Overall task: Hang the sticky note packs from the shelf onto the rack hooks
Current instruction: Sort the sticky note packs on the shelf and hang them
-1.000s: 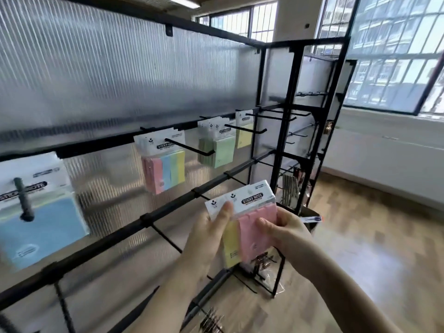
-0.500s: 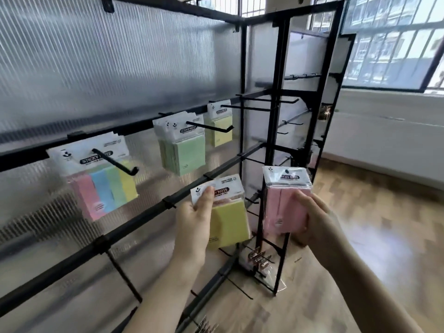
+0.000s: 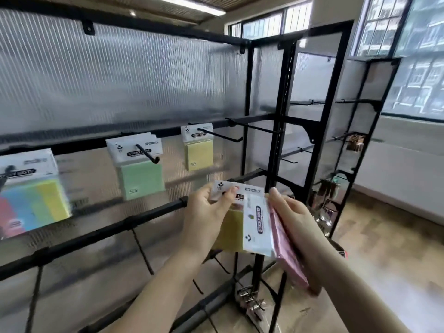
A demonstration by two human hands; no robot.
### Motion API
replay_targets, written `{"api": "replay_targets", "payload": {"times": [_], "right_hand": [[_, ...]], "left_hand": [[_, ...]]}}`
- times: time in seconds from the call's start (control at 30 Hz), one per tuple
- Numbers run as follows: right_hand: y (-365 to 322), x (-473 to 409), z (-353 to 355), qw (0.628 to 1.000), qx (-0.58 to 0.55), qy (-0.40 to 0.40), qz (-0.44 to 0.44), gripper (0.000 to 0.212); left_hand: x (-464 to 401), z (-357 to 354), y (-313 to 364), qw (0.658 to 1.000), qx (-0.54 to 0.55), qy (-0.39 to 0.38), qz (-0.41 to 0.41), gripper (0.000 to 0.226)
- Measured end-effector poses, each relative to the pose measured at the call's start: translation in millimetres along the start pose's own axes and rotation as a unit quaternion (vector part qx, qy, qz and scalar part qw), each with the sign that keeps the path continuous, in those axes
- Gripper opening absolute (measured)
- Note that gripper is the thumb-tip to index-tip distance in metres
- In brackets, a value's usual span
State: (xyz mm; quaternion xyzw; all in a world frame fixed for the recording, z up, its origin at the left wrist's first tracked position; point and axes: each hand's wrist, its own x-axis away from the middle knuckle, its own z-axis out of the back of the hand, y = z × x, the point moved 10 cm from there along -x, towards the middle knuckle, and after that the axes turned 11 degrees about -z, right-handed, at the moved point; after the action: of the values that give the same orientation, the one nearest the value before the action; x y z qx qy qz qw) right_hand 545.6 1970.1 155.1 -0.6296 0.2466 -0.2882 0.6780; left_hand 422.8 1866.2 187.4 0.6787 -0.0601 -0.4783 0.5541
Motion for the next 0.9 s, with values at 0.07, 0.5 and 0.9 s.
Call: {"api": "replay_targets", "payload": {"times": [0.07, 0.5, 0.9], "right_hand": [[-17, -8, 8, 0.998, 0.046, 0.002, 0.049, 0.045], [-71, -81, 19, 0.982, 0.06, 0.006, 0.179, 0.035], [-69, -131, 24, 0.978, 0.024, -0.014, 0.206, 0.062]], "left_hand": [[-9, -13, 2, 1.0, 0.005, 0.001, 0.002, 0.013], [-81, -15, 0, 0.997, 0.022, 0.069, -0.028, 0.014], [-111, -26, -4, 0.992, -0.004, 0.022, -0.121, 0.023]]}}
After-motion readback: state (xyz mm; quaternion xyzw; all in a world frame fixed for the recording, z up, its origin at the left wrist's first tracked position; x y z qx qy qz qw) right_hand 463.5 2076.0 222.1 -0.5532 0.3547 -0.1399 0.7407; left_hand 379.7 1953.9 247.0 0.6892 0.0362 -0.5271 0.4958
